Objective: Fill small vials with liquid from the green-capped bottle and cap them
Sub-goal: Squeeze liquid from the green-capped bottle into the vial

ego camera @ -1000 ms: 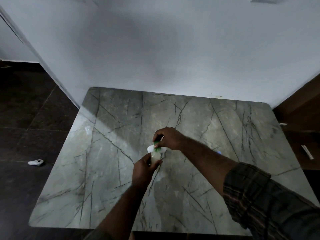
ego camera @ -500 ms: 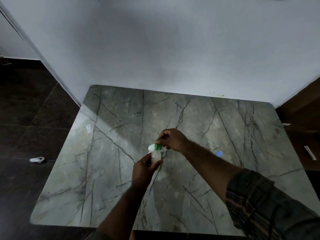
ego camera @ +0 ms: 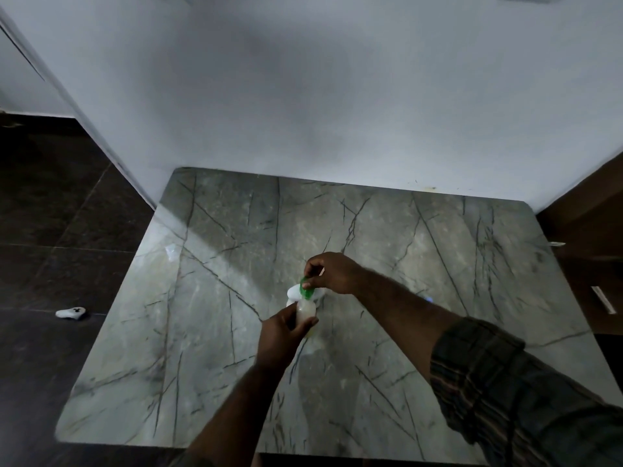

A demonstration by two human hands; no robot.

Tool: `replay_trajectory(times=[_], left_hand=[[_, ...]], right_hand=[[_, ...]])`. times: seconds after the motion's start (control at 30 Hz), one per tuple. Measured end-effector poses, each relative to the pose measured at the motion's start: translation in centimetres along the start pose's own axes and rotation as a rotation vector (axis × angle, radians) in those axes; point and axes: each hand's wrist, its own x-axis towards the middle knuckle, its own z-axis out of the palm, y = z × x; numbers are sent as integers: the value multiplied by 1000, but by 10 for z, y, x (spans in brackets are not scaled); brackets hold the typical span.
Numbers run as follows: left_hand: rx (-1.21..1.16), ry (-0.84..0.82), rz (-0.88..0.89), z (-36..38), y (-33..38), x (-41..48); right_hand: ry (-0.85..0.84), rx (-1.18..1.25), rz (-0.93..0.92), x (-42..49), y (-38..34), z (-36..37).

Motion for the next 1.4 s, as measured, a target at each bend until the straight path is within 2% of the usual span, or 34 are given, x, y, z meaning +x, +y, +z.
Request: replay_trajectory(times=[0.27, 0.6, 1.4], left_hand=[[1, 9, 2, 0, 2, 4], [9, 0, 4, 2, 0, 5], [16, -6, -11, 0, 5, 5]], right_hand=[[51, -9, -24, 0, 0, -1], [27, -110, -76, 0, -7, -7], [84, -94, -20, -7, -5, -1]])
